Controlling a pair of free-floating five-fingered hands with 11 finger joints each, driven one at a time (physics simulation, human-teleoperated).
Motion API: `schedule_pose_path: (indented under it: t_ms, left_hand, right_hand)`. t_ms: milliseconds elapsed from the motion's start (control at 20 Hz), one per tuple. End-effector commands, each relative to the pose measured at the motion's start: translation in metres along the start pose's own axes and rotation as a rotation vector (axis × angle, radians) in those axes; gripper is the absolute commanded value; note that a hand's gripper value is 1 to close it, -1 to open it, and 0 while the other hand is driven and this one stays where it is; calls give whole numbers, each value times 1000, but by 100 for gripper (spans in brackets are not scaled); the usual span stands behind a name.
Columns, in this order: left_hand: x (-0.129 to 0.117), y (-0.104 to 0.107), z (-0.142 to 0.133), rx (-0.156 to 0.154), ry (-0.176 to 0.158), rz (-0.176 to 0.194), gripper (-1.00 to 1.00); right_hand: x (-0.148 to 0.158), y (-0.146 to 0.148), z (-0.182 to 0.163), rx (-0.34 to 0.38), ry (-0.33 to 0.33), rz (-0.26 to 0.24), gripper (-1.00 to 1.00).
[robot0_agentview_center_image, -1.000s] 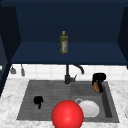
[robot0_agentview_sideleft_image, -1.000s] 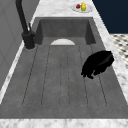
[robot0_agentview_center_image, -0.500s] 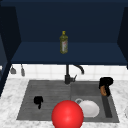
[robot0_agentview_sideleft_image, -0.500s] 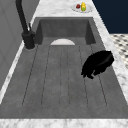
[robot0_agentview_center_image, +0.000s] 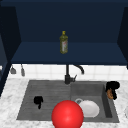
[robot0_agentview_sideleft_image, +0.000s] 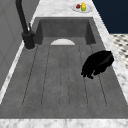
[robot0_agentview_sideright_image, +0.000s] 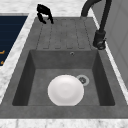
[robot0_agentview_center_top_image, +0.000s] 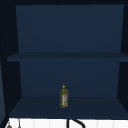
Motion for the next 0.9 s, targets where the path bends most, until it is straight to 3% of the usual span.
schedule_pose_path:
  t_ms: [0,500,850]
  left_hand:
    - [0,0,0,0,0,0,0]
    - [0,0,0,0,0,0,0]
    - [0,0,0,0,0,0,0]
  right_hand:
    - [-27,11,-18,-3,-13,18,100]
    - [-106,41,-72,0,-4,-3,100]
    - [-141,71,-124,22,12,20,100]
